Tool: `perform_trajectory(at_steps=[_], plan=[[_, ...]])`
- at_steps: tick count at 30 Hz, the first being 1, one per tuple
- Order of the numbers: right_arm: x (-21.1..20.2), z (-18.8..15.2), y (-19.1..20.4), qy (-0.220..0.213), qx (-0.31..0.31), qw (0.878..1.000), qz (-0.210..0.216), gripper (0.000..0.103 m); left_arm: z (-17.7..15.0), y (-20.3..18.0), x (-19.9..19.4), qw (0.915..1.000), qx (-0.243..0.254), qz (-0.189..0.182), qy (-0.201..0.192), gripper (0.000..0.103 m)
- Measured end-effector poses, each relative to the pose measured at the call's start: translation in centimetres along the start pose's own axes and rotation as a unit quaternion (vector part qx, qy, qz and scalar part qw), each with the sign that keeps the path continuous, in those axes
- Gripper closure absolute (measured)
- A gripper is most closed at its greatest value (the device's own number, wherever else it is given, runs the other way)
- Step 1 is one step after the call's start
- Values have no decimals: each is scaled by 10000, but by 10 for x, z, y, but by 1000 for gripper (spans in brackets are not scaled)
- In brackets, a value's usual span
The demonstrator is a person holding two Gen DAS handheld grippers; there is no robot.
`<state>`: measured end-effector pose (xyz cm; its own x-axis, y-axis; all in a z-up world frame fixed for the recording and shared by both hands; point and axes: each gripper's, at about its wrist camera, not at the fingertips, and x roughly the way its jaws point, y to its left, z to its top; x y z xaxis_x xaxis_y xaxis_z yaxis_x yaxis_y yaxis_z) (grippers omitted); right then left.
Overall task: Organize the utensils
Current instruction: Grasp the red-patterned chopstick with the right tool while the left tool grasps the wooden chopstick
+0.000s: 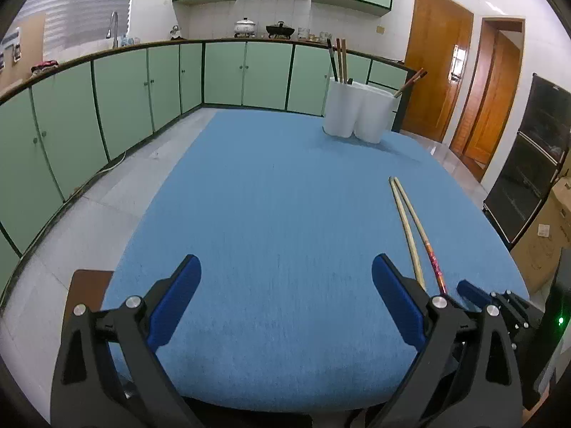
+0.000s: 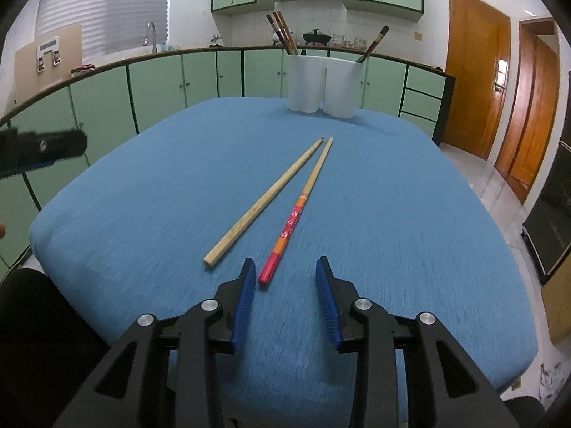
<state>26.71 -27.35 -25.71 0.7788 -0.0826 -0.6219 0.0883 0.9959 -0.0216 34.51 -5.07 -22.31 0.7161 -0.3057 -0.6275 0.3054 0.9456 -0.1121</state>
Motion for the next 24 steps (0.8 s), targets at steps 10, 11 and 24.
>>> perform_trajectory(at_steps=[10, 11, 24], plan=[[9, 8, -57, 102, 330, 9984, -444, 97, -19, -44, 12, 9992, 318, -230, 103, 9], [9, 6, -69, 119, 425, 9976, -536, 97, -21, -50, 13, 9991, 329, -261, 104, 9], [1, -5, -97, 3, 501, 9976, -474, 97, -52, -119, 56, 9954, 712, -401, 495, 10]])
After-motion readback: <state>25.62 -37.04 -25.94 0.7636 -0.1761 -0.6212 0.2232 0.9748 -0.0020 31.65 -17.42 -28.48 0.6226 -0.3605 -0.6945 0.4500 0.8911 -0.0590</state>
